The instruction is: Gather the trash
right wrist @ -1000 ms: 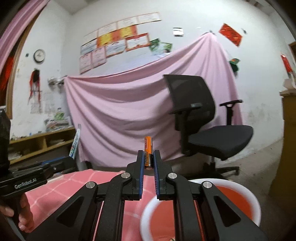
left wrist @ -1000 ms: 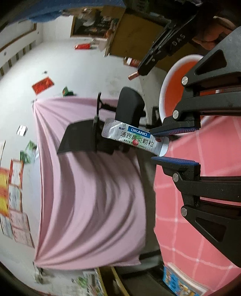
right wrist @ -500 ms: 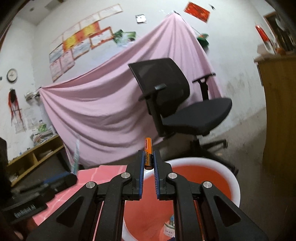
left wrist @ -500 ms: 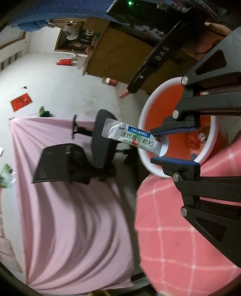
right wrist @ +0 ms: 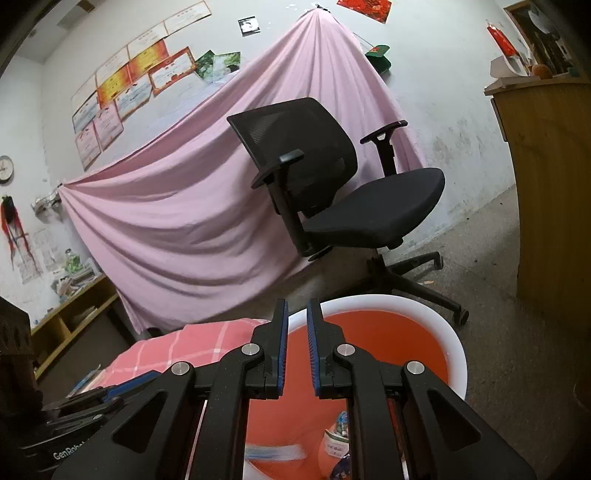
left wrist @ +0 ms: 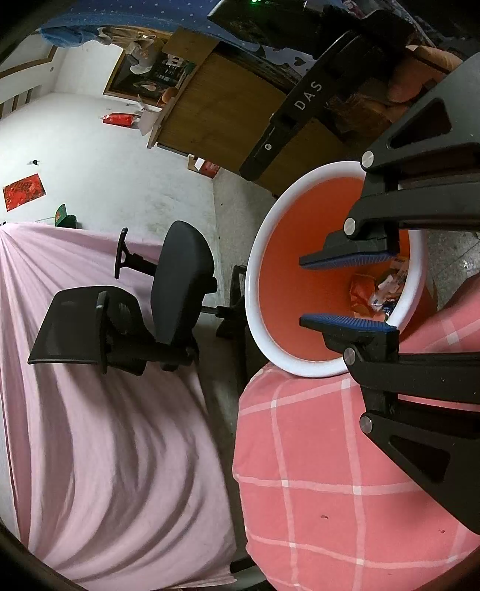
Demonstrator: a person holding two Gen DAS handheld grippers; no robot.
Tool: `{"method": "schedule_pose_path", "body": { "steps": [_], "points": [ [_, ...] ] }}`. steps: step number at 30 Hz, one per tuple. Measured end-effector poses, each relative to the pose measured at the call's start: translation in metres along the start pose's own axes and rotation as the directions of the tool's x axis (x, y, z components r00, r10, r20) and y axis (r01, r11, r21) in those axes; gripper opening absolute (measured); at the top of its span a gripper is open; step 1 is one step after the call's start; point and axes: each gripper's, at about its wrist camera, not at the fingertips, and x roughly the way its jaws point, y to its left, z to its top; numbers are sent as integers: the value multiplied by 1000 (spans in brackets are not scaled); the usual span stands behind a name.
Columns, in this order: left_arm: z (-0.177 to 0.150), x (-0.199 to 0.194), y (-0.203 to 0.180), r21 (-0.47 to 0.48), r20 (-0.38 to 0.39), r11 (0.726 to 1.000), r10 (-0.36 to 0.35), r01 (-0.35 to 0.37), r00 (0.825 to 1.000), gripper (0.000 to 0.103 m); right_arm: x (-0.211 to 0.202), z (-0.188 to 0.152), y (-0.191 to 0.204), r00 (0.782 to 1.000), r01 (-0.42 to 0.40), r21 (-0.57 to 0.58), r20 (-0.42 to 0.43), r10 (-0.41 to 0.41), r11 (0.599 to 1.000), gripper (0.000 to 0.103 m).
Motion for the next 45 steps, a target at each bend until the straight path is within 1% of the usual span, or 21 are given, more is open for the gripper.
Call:
{"method": "schedule_pose_path", "body": {
  "steps": [5, 12, 15, 17, 18, 20, 24, 25, 26, 27, 29, 31, 33, 34, 35, 37, 40, 42, 43, 44, 45],
  "points": [
    [0, -8, 3, -4, 16, 1000, 14, -14, 1000, 20, -2, 0, 2, 1000, -1, -5, 1, 1, 1000, 9],
    [0, -28, 9, 1, 50, 999, 52, -52, 997, 20, -9, 3, 16, 1000, -3, -36, 24, 4, 999, 10],
    [-3, -38, 14, -3, 62, 998, 66, -66, 996, 20, -12, 2, 23, 1000, -5, -40, 29, 7, 999, 17],
    [-4, -44, 17, -9, 68, 997, 72, -72, 995, 20, -16, -2, 29, 1000, -11, -48, 28, 12, 999, 27],
    [-6, -50, 19, -13, 73, 997, 77, -77, 994, 21, -19, -3, 33, 1000, -11, -53, 29, 12, 999, 27],
    [-8, -59, 24, -21, 83, 996, 86, -84, 993, 34, -25, -6, 40, 999, -6, -66, 33, 9, 998, 26],
    [-17, -84, 33, -34, 115, 994, 105, -102, 988, 37, -39, -17, 54, 999, -2, -91, 37, 6, 996, 28],
    [-19, -91, 35, -38, 118, 993, 111, -108, 987, 37, -42, -19, 56, 999, 0, -95, 40, 4, 995, 35],
    [-22, -97, 38, -42, 122, 993, 116, -112, 986, 39, -46, -22, 59, 999, 0, -97, 47, 4, 995, 49],
    [-25, -104, 40, -46, 127, 992, 121, -116, 984, 40, -51, -24, 61, 998, -5, -94, 59, 11, 996, 54],
    [-31, -116, 45, -55, 142, 990, 134, -128, 981, 47, -60, -29, 67, 997, -12, -93, 81, 20, 996, 57],
    [-38, -129, 49, -63, 156, 988, 149, -141, 976, 48, -68, -34, 76, 994, -15, -114, 102, 26, 993, 59],
    [-48, -142, 55, -71, 167, 985, 166, -157, 972, 48, -75, -39, 85, 992, -15, -140, 124, 33, 990, 65],
    [-50, -146, 56, -74, 171, 984, 172, -161, 970, 50, -80, -41, 90, 989, -18, -153, 139, 39, 988, 68],
    [-55, -152, 59, -80, 175, 983, 178, -167, 968, 54, -83, -43, 93, 988, -20, -159, 149, 44, 987, 69],
    [-62, -162, 64, -94, 185, 980, 191, -176, 964, 57, -91, -48, 99, 984, -22, -165, 169, 50, 986, 72],
    [-72, -176, 74, -120, 195, 976, 205, -184, 959, 57, -100, -57, 106, 981, -23, -163, 185, 54, 986, 78],
    [-81, -186, 81, -134, 200, 973, 212, -188, 957, 60, -105, -62, 112, 980, -20, -171, 192, 53, 985, 79],
    [-81, -190, 83, -137, 203, 972, 216, -190, 955, 70, -108, -65, 115, 979, -20, -177, 194, 55, 984, 81],
    [-85, -195, 85, -139, 211, 971, 223, -197, 952, 85, -110, -69, 118, 979, -21, -185, 195, 58, 983, 84],
    [-90, -201, 87, -142, 227, 968, 236, -208, 945, 90, -112, -71, 121, 979, -21, -189, 197, 59, 982, 85]
  ]
}}
